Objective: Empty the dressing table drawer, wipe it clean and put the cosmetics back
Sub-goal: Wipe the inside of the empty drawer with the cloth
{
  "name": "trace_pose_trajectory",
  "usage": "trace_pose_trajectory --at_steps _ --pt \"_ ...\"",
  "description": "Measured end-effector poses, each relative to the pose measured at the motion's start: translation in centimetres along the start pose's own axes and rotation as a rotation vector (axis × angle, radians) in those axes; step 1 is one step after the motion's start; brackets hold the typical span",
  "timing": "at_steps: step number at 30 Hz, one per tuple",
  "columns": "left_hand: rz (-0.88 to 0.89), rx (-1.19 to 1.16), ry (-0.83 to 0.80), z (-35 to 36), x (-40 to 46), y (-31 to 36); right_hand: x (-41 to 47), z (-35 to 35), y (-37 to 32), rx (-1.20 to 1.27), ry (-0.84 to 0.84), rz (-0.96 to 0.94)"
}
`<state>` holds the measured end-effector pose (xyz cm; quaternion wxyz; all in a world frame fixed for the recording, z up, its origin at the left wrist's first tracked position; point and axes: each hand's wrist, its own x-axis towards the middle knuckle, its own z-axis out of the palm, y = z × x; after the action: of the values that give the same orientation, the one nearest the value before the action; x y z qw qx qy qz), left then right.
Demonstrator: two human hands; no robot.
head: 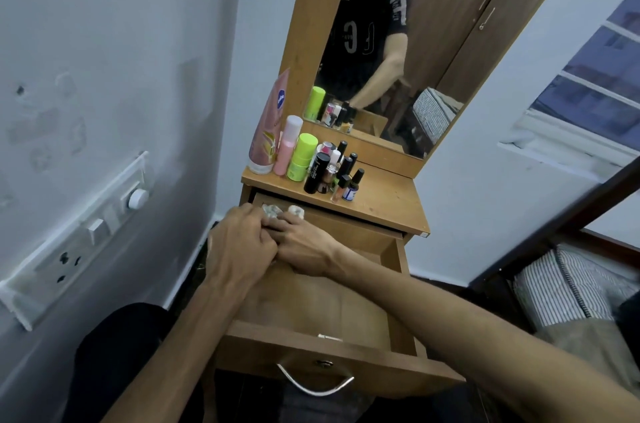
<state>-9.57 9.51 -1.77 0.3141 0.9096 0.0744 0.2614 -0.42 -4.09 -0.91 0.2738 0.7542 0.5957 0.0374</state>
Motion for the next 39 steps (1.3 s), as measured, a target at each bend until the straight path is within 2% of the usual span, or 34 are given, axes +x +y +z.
trace_pose_trajectory --at_steps 5,8,15,19,21,24,29,33,35,37,39 --pt "0.143 0.012 -0.058 0.8 0.0 0.1 -1.9 3.0 1.2 0.099 -0.036 0.071" --pt "0.162 0.007 -0.113 1.0 0.1 0.0 -3.8 3.9 0.8 0.048 -0.043 0.142" --pt "0.140 0.007 -0.169 0.9 -0.1 -0.3 -12.7 4.7 1.0 -0.181 -0.442 0.356" --pt "0.149 0.009 -0.183 0.6 -0.1 -0.3 -14.5 3.8 0.1 -0.181 -0.505 0.478" --pt "0.151 0.001 -0.194 0.4 -0.1 -0.2 -13.5 2.6 -0.5 -0.161 -0.594 0.523" --pt "0.143 -0.011 -0.189 0.1 -0.2 -0.2 -13.1 1.1 -2.0 -0.109 -0.701 0.533" --pt "0.138 -0.022 -0.188 -0.1 -0.2 0.1 -13.6 -2.0 -4.2 0.032 -0.847 0.433" --pt "0.116 -0.062 -0.157 0.0 -0.2 0.1 -13.5 -5.2 -2.9 0.360 -0.837 0.448" --pt "0.073 -0.102 -0.093 -0.1 -0.1 0.1 -13.0 -6.9 -1.0 0.631 -0.803 0.487" --pt "-0.007 -0.136 0.003 -0.2 0.1 0.1 -12.2 -7.6 0.4 0.935 -0.585 0.593" --pt "-0.132 -0.174 0.081 -0.4 0.2 0.3 -11.1 -6.9 0.4 1.129 -0.149 0.820"
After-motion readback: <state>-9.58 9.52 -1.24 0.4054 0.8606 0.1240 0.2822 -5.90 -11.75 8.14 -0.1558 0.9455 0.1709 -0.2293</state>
